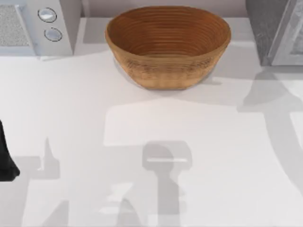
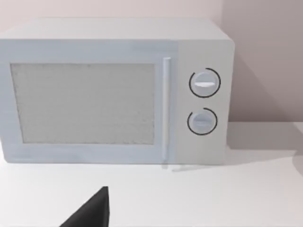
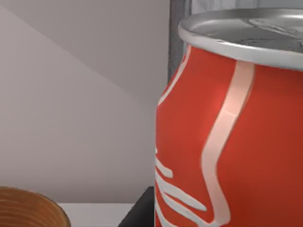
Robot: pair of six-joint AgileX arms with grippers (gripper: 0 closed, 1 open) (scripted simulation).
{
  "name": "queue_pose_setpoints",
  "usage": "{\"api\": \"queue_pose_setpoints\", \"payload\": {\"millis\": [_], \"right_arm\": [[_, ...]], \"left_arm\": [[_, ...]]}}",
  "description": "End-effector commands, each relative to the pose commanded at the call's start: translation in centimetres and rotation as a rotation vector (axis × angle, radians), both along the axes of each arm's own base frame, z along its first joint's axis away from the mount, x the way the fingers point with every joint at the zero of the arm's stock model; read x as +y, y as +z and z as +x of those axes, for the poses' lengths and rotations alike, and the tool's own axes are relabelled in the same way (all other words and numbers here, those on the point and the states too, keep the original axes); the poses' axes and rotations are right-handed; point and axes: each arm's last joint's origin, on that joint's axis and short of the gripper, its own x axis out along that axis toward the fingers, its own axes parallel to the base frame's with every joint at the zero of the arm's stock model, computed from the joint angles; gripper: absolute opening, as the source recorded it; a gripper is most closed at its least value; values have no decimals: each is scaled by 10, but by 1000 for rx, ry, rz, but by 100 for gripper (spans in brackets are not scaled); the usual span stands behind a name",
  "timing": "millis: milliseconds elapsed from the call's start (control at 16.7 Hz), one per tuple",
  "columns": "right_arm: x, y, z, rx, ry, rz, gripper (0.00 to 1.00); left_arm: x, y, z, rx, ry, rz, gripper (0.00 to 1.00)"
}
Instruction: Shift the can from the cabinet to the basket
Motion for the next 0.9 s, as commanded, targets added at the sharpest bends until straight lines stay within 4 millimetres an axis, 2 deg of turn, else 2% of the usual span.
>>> {"api": "queue_pose_setpoints", "payload": {"millis": [240,480,720,900], "right_arm": [[65,12,76,13,3,-7,0],[140,-5,131,2,3,-1,0],[205,-44,163,6,4,-3,0],[234,-62,171,0,5,3,0]], "left_arm": [[0,0,0,0,0,0,100],[0,0,0,0,0,0,100],[0,0,0,0,0,0,100],[0,0,0,0,0,0,100]]}}
